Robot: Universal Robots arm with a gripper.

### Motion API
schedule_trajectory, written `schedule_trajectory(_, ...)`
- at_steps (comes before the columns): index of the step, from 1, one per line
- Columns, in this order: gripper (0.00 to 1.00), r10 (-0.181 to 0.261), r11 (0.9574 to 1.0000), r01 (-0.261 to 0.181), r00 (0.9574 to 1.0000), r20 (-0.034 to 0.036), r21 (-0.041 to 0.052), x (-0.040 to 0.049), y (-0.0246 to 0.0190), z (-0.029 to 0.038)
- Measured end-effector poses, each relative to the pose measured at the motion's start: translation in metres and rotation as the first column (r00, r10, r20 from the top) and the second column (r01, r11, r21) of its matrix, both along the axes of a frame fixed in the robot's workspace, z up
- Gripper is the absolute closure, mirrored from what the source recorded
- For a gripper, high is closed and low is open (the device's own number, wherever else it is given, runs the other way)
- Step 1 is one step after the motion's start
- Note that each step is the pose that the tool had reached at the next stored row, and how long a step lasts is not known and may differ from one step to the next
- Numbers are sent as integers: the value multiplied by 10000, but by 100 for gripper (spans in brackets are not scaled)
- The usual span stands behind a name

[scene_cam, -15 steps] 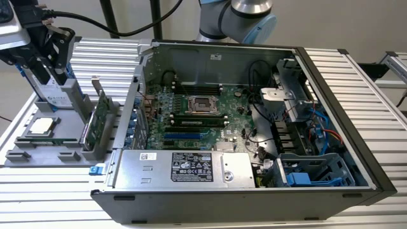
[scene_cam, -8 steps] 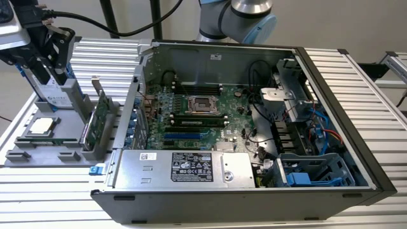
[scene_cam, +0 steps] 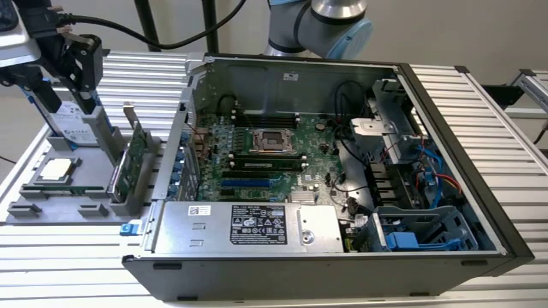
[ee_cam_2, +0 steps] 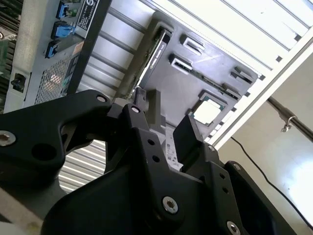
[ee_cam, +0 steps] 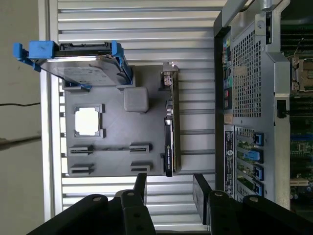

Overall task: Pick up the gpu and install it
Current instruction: 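Pick up the gpu and move the gpu toward the slot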

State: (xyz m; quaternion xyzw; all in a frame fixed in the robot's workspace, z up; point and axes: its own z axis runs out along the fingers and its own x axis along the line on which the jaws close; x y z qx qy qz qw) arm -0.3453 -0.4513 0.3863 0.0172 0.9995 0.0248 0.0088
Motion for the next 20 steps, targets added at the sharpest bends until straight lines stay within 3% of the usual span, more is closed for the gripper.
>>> schedule_trajectory(5,0,0,10000,0,10000,4,1,1,0,-17)
schedule_trajectory(20,0,-3,10000,3,10000,2,0,10,0,-154)
